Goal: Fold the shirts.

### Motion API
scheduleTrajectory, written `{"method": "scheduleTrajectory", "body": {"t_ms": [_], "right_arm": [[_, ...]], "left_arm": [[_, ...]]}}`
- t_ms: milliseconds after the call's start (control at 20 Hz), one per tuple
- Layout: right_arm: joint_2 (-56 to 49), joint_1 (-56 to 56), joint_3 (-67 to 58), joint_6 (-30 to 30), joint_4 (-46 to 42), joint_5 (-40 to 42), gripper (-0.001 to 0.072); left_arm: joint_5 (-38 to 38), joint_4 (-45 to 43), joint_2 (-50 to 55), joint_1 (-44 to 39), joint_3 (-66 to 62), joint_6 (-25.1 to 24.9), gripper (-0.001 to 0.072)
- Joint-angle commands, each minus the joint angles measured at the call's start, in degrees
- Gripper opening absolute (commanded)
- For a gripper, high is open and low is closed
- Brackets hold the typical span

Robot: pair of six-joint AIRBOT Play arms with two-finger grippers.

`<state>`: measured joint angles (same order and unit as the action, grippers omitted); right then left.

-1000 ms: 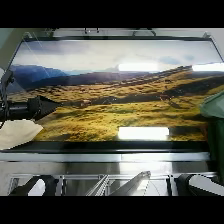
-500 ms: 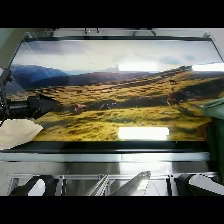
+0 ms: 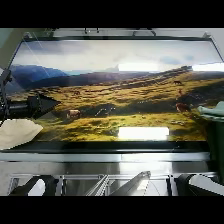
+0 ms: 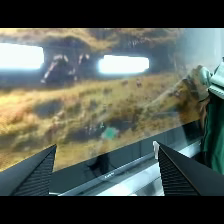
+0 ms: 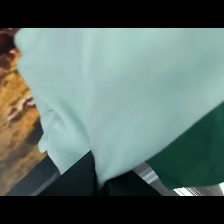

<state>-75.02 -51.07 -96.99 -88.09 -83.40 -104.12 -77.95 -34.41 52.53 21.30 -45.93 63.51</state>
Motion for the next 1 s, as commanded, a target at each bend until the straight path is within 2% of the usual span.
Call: {"method": "scheduleTrajectory", "body": {"t_ms": [0, 200, 350, 450, 550, 700, 750, 800, 850, 950], "right_arm": [[0.2, 0.0, 0.0, -1.4, -6.2, -1.6, 0.0014], [1.2, 0.0, 5.9, -2.4, -12.8, -1.6, 0.0014], [3.7, -0.7, 17.6, -6.5, -22.0, -1.6, 0.0014], [4.7, -2.5, 25.9, -6.7, -28.4, -0.8, 0.0014], [4.7, -4.9, 32.7, -7.0, -31.3, 1.3, 0.0015], [4.4, -8.2, 40.3, -7.8, -31.1, 9.5, 0.0019], [4.0, -8.6, 42.0, -7.8, -31.0, 11.5, 0.0110], [3.4, -8.8, 42.8, -7.8, -31.0, 12.3, 0.0404], [2.6, -8.8, 43.0, -8.0, -31.0, 12.1, 0.0668], [2.2, -8.7, 42.8, -8.0, -31.0, 12.1, 0.0695]], "left_arm": [[0.1, 0.0, 0.0, 0.0, 0.0, 0.0, 0.0703], [-0.1, 0.0, 0.0, 0.0, 0.0, 0.0, 0.0703], [-0.1, 0.0, 0.0, 0.0, 0.0, 0.0, 0.0703], [0.0, 0.0, 0.0, 0.0, 0.0, 0.0, 0.0703], [0.0, 0.0, 0.0, 0.0, 0.0, 0.0, 0.0703], [0.2, 0.0, 0.0, 0.0, 0.0, 0.0, 0.0703], [0.5, 0.0, 0.0, 0.0, 0.0, 0.0, 0.0704], [0.8, 0.0, 0.0, 0.0, 0.0, 0.0, 0.0703], [1.0, 0.0, 0.0, 0.0, 0.0, 0.0, 0.0703], [1.2, 0.0, 0.0, 0.0, 0.0, 0.0, 0.0703]]}}
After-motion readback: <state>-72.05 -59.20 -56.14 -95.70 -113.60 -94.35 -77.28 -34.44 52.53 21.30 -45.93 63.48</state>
